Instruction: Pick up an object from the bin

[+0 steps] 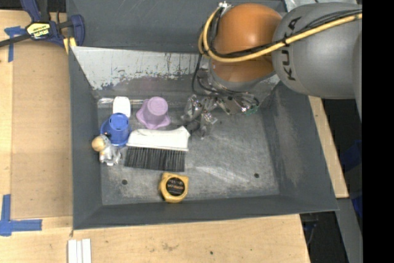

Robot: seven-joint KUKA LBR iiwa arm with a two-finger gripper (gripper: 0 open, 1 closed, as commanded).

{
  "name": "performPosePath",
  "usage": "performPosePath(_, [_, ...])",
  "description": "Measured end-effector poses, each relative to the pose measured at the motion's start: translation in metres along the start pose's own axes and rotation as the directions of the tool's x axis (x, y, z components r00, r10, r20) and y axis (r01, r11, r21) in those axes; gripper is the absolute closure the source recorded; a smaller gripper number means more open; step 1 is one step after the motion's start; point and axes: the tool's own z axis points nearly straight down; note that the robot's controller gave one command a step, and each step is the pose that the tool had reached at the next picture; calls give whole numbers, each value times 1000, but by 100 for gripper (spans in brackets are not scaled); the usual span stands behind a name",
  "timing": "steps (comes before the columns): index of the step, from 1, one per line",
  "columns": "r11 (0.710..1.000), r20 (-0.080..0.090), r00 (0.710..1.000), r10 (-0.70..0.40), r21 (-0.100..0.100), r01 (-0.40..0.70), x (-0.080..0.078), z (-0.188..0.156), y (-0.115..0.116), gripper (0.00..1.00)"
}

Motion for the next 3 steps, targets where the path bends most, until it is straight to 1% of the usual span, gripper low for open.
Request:
performPosePath(1, [1000,4,1000,1,3,-1,-1,-15,-1,100])
performPosePath(2, [1000,-1,1000,2,0,-2,0,-28,0,100])
performPosePath(3, [1000,-1,1000,2,1,-2,0,-44,0,100])
